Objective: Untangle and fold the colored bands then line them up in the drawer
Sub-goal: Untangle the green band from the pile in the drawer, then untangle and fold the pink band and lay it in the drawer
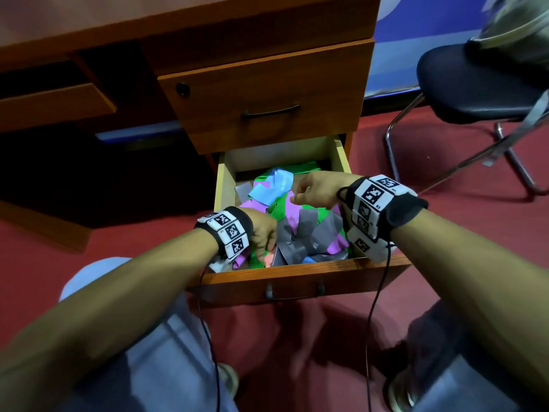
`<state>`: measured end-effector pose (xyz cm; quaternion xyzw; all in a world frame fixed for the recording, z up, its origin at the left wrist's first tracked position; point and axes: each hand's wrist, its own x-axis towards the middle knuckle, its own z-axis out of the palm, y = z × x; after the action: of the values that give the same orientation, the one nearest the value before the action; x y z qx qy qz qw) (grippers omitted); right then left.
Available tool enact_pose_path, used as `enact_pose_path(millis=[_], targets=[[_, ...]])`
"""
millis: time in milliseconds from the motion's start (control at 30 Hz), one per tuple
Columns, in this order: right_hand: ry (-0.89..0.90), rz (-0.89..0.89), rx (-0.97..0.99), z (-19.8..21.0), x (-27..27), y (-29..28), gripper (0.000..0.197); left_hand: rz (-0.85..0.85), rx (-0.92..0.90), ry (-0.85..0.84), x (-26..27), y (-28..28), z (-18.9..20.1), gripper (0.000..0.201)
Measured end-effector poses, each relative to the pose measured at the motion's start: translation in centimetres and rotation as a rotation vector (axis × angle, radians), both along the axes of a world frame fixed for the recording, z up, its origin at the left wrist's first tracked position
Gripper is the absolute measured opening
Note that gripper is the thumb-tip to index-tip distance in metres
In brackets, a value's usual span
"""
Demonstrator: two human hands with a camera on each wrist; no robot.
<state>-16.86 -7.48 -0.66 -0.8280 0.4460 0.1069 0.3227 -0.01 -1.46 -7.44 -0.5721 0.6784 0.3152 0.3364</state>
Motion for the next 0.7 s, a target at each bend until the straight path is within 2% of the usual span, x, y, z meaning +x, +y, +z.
enact_pose_path(millis=[100, 233, 267, 433, 567, 633, 700], targets=[[0.018, 0.019, 0.003, -0.2, 0.1, 0.0, 0.034, 0.045, -0.005, -0.06, 0.3, 0.0, -1.2, 0.025], [0.026, 0.039, -0.001, -0.2, 0.0, 0.0, 0.033, -0.053, -0.085, -0.197, 0.3, 0.7, -2.0, 0.061], [0.023, 0.039, 0.0, -0.2, 0.0, -0.1, 0.033, -0.079, -0.105, -0.196, 0.1, 0.8, -2.0, 0.063], [0.011, 0.025, 0.002, -0.2, -0.2, -0.2, 0.038, -0.048, -0.153, -0.122, -0.1, 0.4, -0.7, 0.028], [0.005, 0.027, -0.007, -0.6, -0.3, -0.4, 0.031, 0.003, -0.228, -0.104, 0.9, -0.6, 2.5, 0.022], [-0.05, 0.022, 0.029, -0.9, -0.2, -0.7, 0.024, 0.031, -0.338, -0.06, 1.5, -0.7, 4.7, 0.025], [-0.162, 0.013, 0.133, -1.0, 0.2, -0.7, 0.03, 0.074, -0.475, 0.047, 2.3, -0.5, 6.4, 0.03]])
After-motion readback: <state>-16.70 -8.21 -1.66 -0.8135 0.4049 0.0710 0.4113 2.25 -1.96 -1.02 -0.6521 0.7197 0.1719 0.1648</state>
